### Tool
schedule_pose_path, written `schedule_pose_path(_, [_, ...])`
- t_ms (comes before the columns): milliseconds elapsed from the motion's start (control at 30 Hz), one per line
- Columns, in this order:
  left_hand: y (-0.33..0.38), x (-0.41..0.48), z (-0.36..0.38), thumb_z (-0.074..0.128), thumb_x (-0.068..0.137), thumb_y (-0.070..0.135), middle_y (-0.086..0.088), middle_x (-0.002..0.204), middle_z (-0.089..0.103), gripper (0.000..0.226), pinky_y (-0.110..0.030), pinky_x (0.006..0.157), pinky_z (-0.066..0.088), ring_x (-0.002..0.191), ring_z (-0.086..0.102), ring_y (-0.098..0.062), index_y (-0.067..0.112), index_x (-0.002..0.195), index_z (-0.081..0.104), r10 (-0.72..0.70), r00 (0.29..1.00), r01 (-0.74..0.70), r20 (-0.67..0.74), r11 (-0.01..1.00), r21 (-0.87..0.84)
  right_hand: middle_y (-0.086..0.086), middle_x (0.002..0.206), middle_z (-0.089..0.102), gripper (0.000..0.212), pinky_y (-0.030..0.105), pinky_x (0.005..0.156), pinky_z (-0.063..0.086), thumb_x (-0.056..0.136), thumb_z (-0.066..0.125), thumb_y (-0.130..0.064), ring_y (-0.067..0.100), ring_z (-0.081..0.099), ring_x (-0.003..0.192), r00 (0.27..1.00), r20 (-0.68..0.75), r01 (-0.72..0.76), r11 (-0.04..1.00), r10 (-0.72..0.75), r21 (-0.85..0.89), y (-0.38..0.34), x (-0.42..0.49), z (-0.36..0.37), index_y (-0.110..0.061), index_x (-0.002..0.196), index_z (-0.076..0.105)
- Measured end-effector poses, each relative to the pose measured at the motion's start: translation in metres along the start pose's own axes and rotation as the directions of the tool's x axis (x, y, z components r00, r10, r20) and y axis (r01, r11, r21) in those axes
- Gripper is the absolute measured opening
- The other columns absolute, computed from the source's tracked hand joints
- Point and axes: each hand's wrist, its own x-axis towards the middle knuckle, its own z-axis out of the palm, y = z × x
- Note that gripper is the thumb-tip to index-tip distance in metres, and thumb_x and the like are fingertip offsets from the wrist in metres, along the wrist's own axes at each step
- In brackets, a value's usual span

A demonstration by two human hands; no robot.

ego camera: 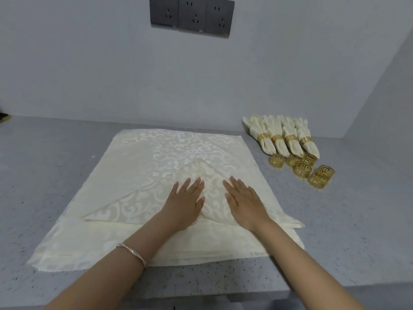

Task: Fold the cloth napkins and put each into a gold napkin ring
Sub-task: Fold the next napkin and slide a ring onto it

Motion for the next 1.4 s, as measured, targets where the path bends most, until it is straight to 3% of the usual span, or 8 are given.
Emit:
schedule_pose_path(333, [0.001, 0.000, -0.001, 0.017, 0.104, 0.039, 0.007, 0.161, -0.001, 0.053, -0.036, 0.119, -0.004, 0.148, -0.004, -0.014, 0.023, 0.153, 0.007, -0.009, 0.999, 0.007, -0.032, 0.998, -0.059, -0.008, 0.158, -0.015, 0.055, 0.029, 0.116, -0.008, 0.101, 0.009, -0.042, 0.007, -0.013, 0.145, 0.984, 0.060, -0.168, 0.985, 0.171, -0.045, 0.069, -0.079, -0.018, -0.025, 0.150, -0.010])
schedule_pose_path(533, [0.007, -0.024, -0.009, 0.028, 0.097, 0.057, 0.006, 0.158, 0.019, 0.063, -0.035, 0.119, 0.013, 0.146, 0.014, -0.013, 0.027, 0.151, 0.022, -0.028, 0.989, -0.003, -0.147, 0.978, -0.210, -0.023, 0.152, -0.003, 0.071, 0.018, 0.111, -0.015, 0.085, -0.005, -0.066, -0.005, -0.007, 0.142, 0.989, 0.034, 0.144, 0.989, -0.143, -0.038, 0.051, -0.079, -0.029, -0.038, 0.149, 0.008])
schedule_pose_path(667, [0.011, -0.043, -0.011, 0.045, 0.092, 0.057, 0.013, 0.134, 0.046, 0.051, -0.023, 0.097, 0.033, 0.120, 0.043, -0.008, 0.032, 0.136, 0.045, -0.010, 0.963, -0.035, -0.268, 0.986, -0.164, -0.022, 0.153, 0.020, 0.060, 0.015, 0.113, 0.000, 0.090, 0.022, -0.062, -0.005, 0.012, 0.141, 0.956, 0.059, 0.287, 0.957, -0.288, 0.033, 0.030, -0.080, -0.029, -0.039, 0.145, 0.030])
schedule_pose_path(833, [0.016, -0.053, -0.015, 0.056, 0.090, 0.045, 0.018, 0.096, 0.051, 0.016, -0.017, 0.072, 0.034, 0.091, 0.046, -0.002, 0.033, 0.100, 0.059, -0.017, 0.954, -0.057, -0.298, 0.970, -0.238, -0.018, 0.150, 0.031, 0.046, 0.011, 0.107, 0.014, 0.097, 0.045, -0.041, 0.002, 0.027, 0.139, 0.944, -0.003, 0.329, 0.944, -0.329, -0.009, 0.023, -0.075, -0.031, -0.036, 0.142, 0.039])
schedule_pose_path(1000, [0.018, -0.055, -0.015, 0.056, 0.087, 0.053, 0.018, 0.090, 0.055, 0.020, -0.018, 0.073, 0.037, 0.085, 0.048, -0.002, 0.034, 0.088, 0.062, -0.039, 0.954, -0.045, -0.297, 0.962, -0.269, -0.017, 0.139, 0.046, 0.051, 0.011, 0.102, 0.026, 0.087, 0.050, -0.009, 0.003, 0.043, 0.128, 0.939, 0.046, 0.344, 0.935, -0.341, -0.083, 0.042, -0.066, -0.050, -0.029, 0.134, 0.050])
schedule_pose_path(1167, [0.017, -0.056, -0.015, 0.062, 0.076, 0.066, 0.017, 0.097, 0.052, 0.038, -0.019, 0.079, 0.037, 0.091, 0.045, -0.003, 0.035, 0.096, 0.059, 0.007, 0.976, -0.064, -0.218, 0.965, -0.256, -0.020, 0.100, 0.061, 0.032, 0.030, 0.084, 0.049, 0.078, 0.065, -0.011, 0.006, 0.058, 0.094, 0.989, 0.036, 0.147, 0.987, -0.145, -0.066, 0.070, -0.053, -0.109, -0.041, 0.084, 0.058])
schedule_pose_path(1300, [0.018, -0.053, -0.014, 0.062, 0.078, 0.063, 0.016, 0.094, 0.052, 0.033, -0.017, 0.078, 0.034, 0.090, 0.045, -0.003, 0.034, 0.093, 0.061, -0.030, 0.971, -0.043, -0.237, 0.954, -0.296, -0.014, 0.084, 0.070, 0.018, 0.021, 0.083, 0.049, 0.080, 0.072, -0.010, 0.003, 0.064, 0.083, 0.982, 0.030, 0.173, 0.951, -0.187, 0.258, 0.059, -0.029, -0.140, -0.028, 0.082, 0.072])
schedule_pose_path(1400, [0.020, -0.054, -0.014, 0.061, 0.080, 0.061, 0.016, 0.092, 0.051, 0.031, -0.016, 0.076, 0.032, 0.090, 0.045, -0.002, 0.033, 0.091, 0.062, -0.052, 0.965, -0.032, -0.257, 0.949, -0.312, -0.004, 0.082, 0.071, 0.010, 0.012, 0.077, 0.050, 0.080, 0.074, -0.011, 0.007, 0.067, 0.080, 0.989, -0.040, 0.134, 0.768, -0.141, 0.627, 0.036, 0.003, -0.140, -0.011, 0.089, 0.070])
